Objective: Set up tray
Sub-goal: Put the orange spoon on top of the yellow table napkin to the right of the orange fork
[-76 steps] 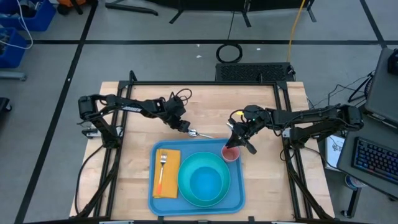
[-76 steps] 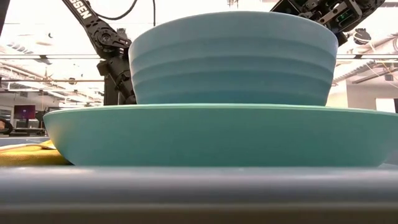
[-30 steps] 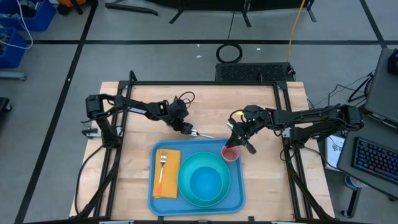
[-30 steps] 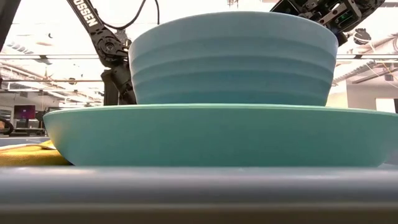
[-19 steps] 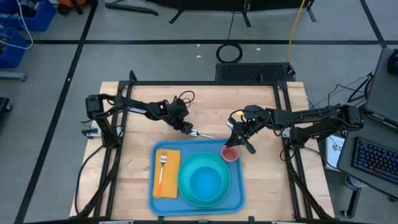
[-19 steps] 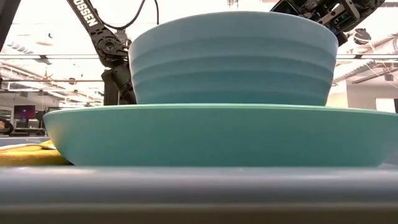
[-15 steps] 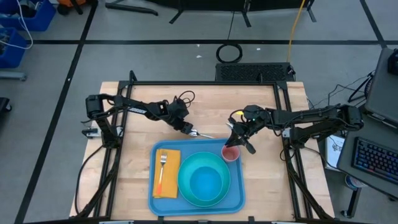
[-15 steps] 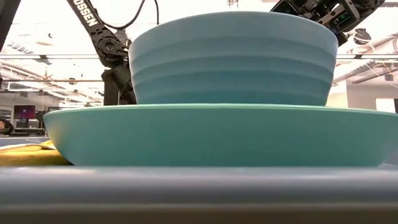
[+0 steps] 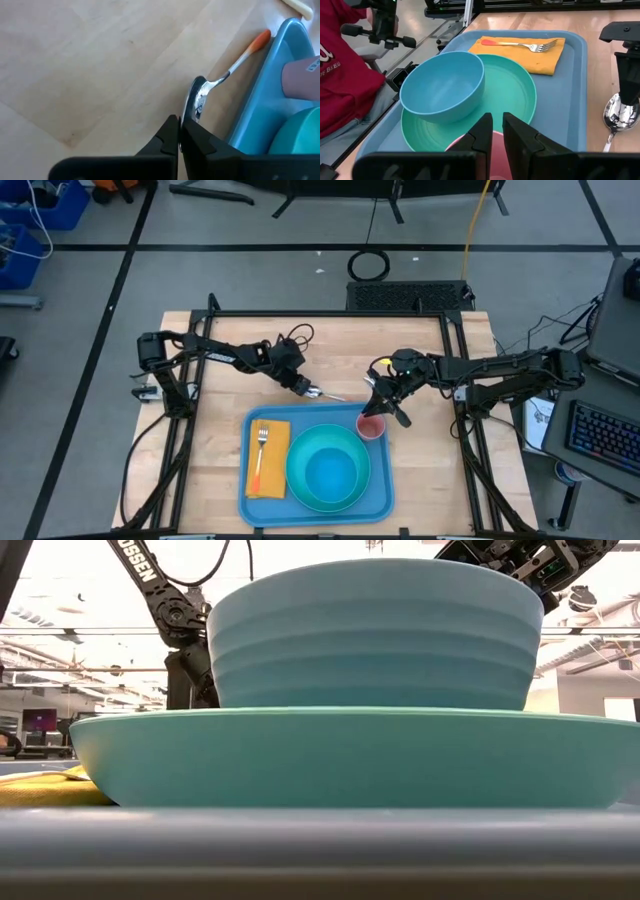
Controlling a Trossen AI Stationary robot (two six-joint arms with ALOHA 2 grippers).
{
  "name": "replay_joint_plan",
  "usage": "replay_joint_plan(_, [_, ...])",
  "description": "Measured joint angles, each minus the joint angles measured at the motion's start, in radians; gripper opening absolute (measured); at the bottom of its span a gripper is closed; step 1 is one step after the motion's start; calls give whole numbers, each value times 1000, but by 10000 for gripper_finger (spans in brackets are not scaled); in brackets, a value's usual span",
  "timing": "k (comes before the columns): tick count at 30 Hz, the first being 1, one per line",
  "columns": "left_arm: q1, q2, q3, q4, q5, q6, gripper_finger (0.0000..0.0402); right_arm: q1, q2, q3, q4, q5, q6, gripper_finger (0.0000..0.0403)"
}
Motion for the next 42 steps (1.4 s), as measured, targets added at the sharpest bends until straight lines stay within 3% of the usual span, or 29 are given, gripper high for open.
replay_joint_plan(8, [1, -82, 0, -26, -36, 58, 4, 0, 0, 0, 0, 1, 0, 34])
replay_joint_plan(19, [1, -389, 1, -243, -131, 165, 3, 0, 0, 0, 0, 29, -2, 34])
replay_joint_plan(28, [-20, -574, 2, -348, -108, 181, 3, 0, 0, -1, 140, 101, 108, 39])
replay_joint_plan(35, [-84, -603, 2, -426, -38, 233, 3, 0, 0, -1, 240, 105, 225, 93])
replay_joint_plan(42, [-150, -603, 2, -458, 102, 270, 3, 15, 0, -1, 233, 67, 340, 170])
